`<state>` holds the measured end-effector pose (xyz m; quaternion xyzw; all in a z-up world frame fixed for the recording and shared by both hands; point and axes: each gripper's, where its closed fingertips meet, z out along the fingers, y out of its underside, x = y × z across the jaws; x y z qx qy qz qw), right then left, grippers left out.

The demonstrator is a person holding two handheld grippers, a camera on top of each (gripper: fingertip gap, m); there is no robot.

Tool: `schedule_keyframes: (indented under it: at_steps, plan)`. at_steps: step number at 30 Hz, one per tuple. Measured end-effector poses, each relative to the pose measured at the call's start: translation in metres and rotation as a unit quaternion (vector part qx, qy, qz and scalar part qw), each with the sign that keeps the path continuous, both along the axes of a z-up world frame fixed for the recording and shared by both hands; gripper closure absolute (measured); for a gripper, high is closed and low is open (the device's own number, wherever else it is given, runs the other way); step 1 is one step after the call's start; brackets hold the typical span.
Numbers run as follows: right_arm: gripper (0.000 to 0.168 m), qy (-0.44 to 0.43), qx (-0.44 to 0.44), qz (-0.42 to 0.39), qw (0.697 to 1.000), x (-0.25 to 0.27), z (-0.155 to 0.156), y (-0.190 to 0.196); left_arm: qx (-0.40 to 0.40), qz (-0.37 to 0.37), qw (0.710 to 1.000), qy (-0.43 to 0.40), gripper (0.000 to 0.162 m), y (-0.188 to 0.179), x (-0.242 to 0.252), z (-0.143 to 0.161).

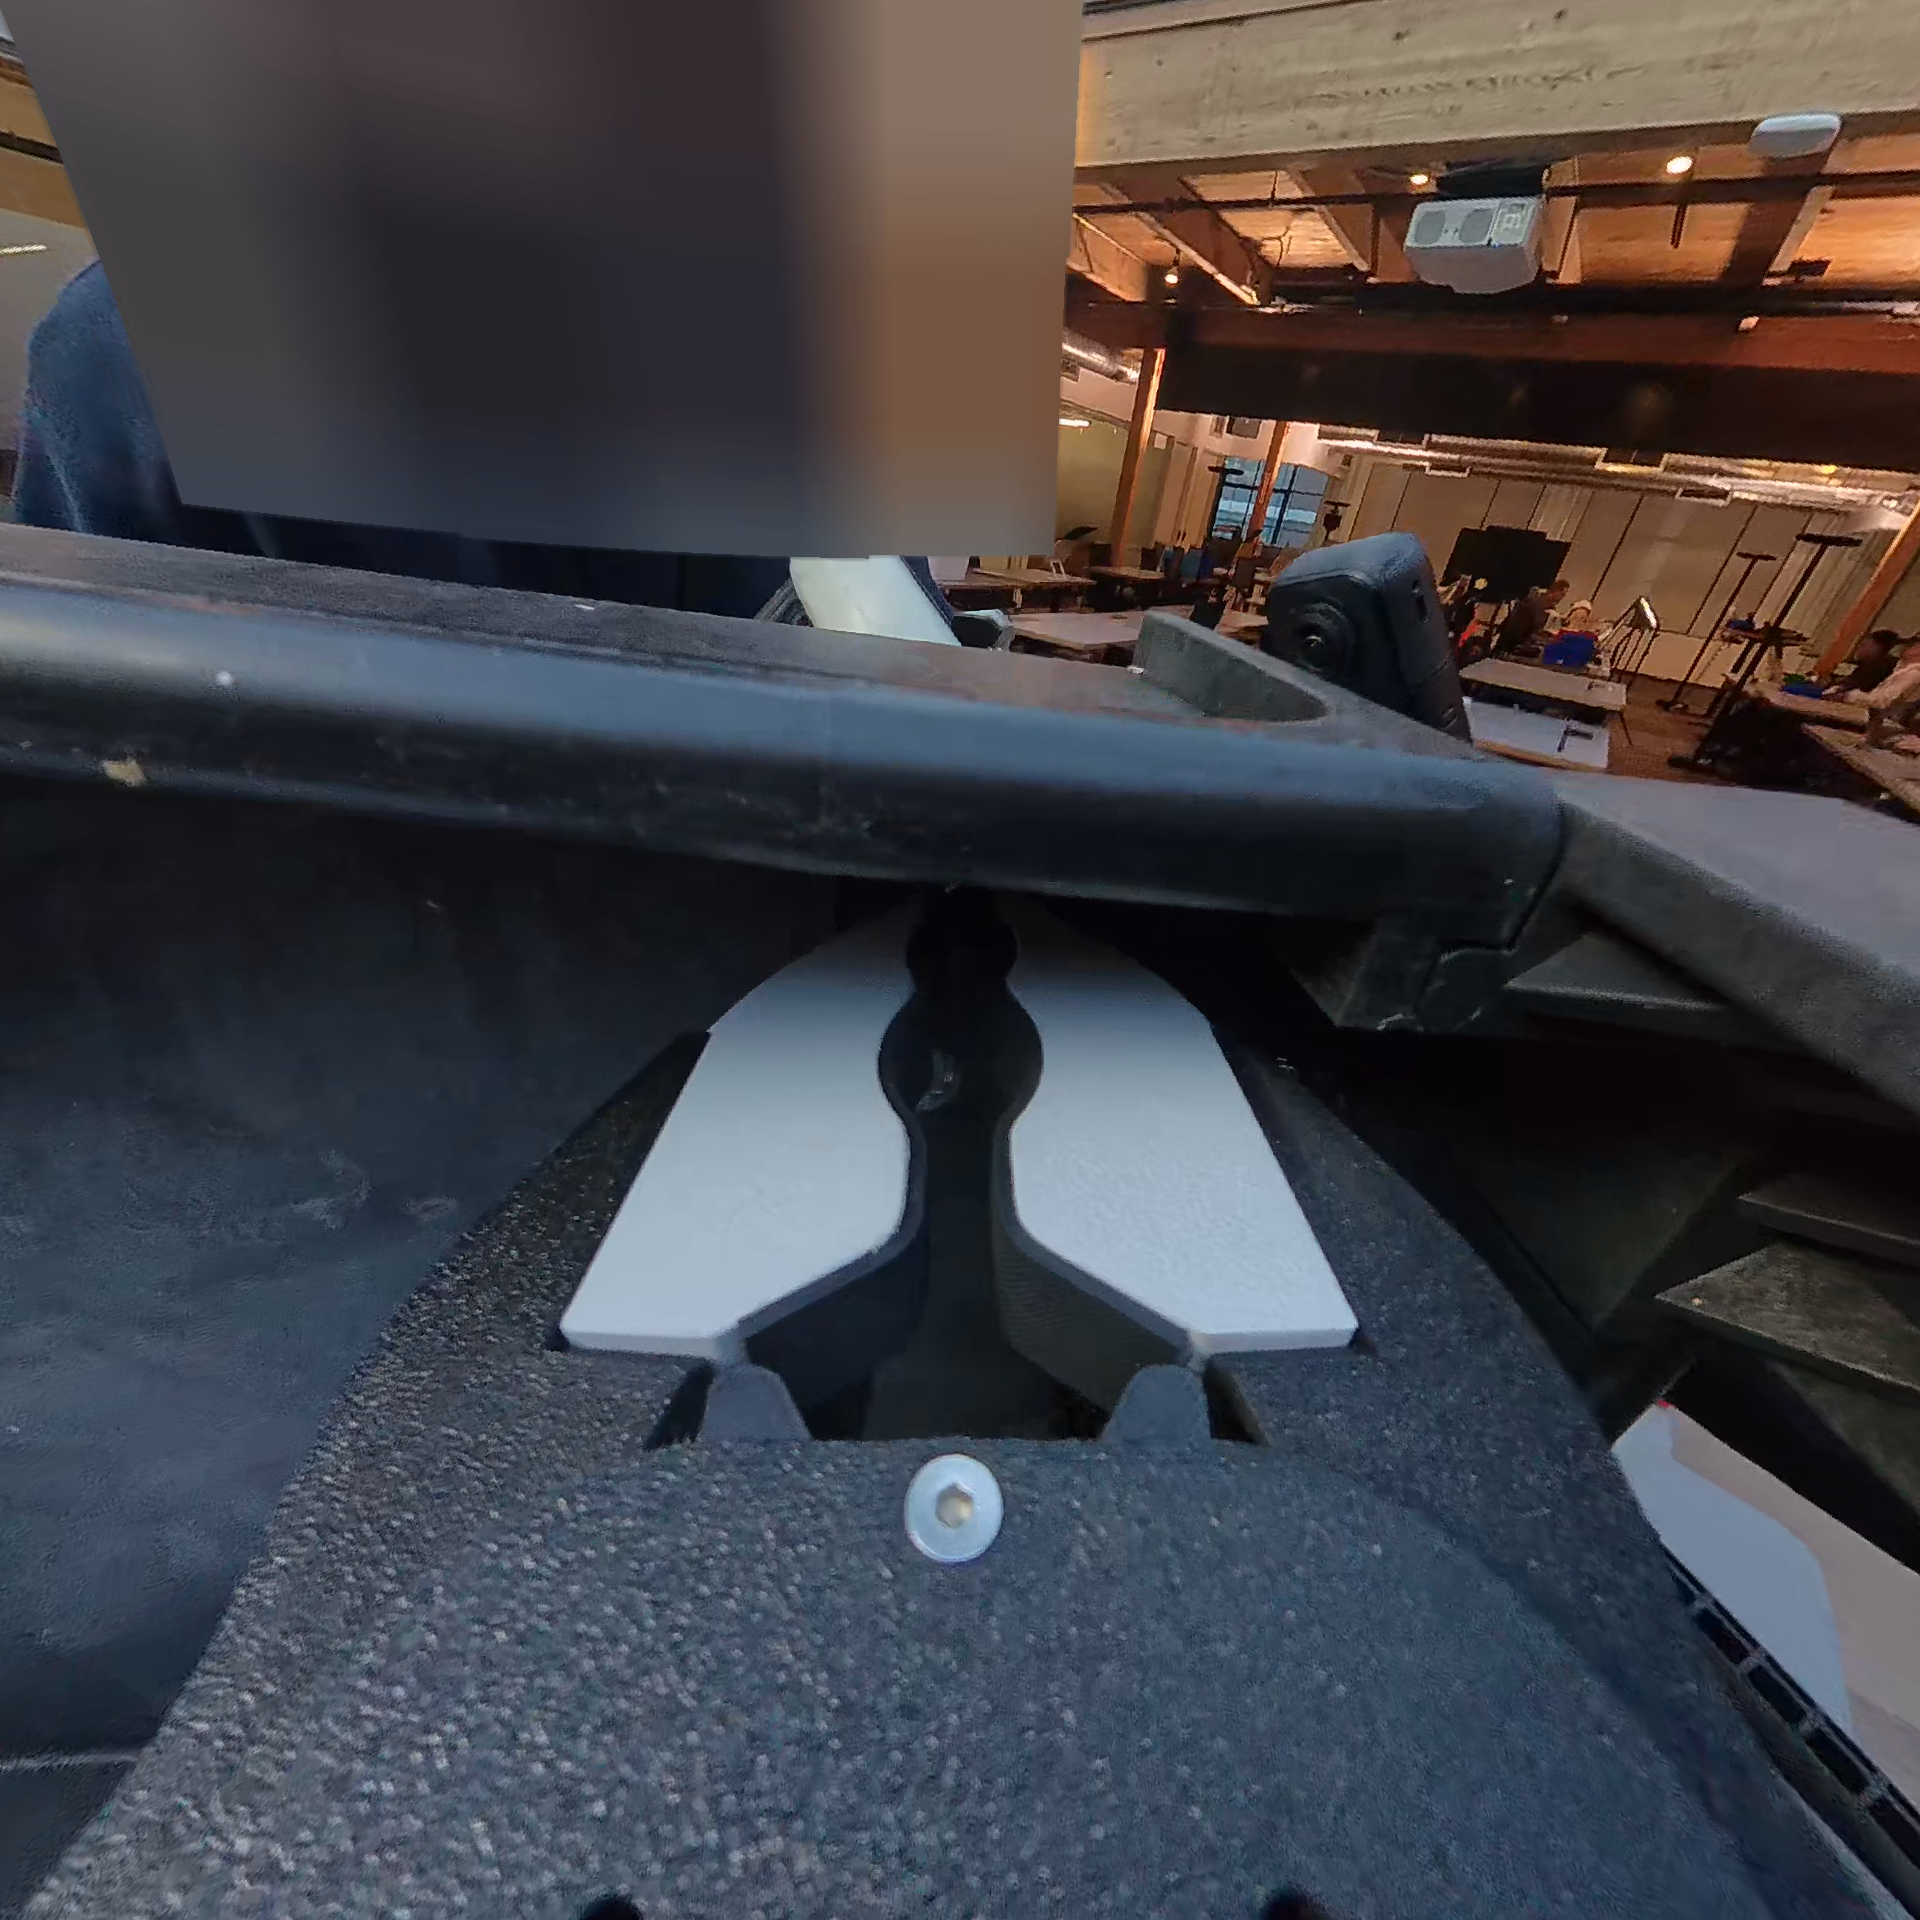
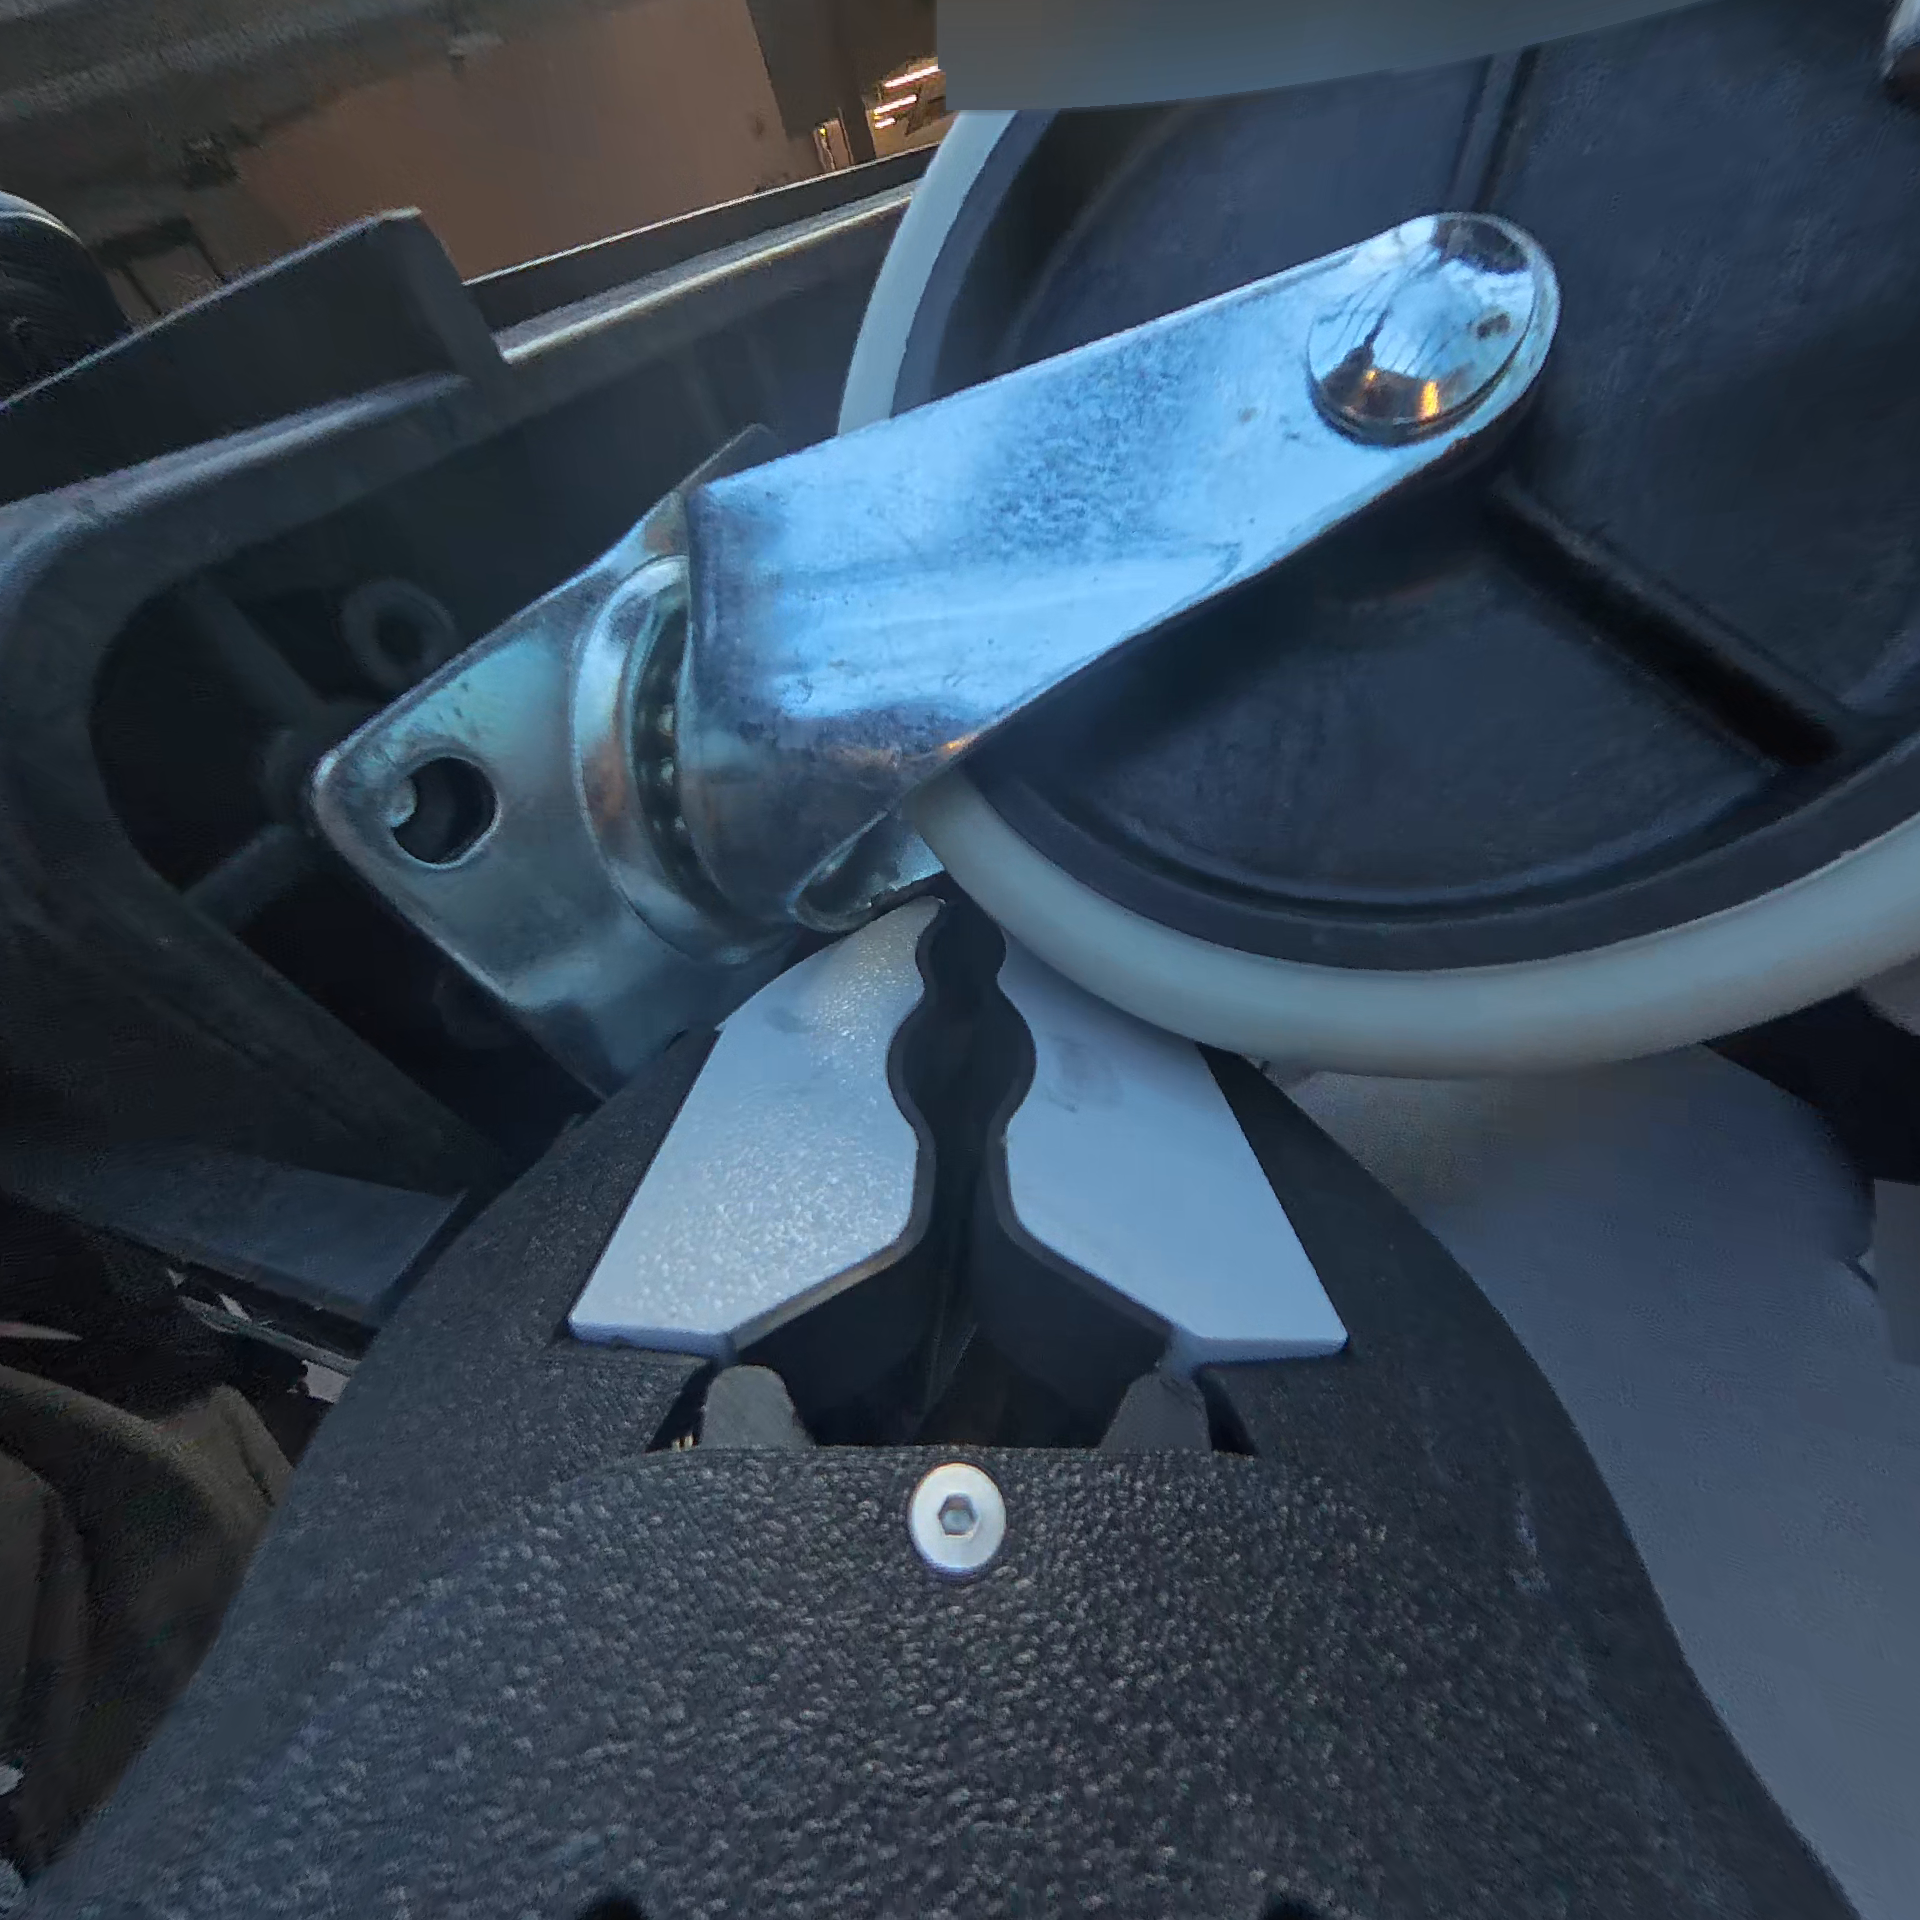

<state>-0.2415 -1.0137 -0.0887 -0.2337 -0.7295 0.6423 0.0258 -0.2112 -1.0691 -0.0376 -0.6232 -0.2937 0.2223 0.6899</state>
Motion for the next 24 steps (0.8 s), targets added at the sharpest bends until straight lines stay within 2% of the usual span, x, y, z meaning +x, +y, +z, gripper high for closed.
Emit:
schedule_keyframes:
  at_steps: [4,24]
  plan:
    - [0.166,0.002,0.002,-0.004,1.0,-0.0001,-0.0001,0.0008,-0.034,-0.014,0.999,0.006,0.157,0.0002,-0.0004,-0.001]
    - [0.166,0.022,-0.043,0.017,0.999,0.0003,0.001,-0.0017,-0.06,-0.057,0.997,-0.001,0.157,0.0012,-0.0002,-0.0016]
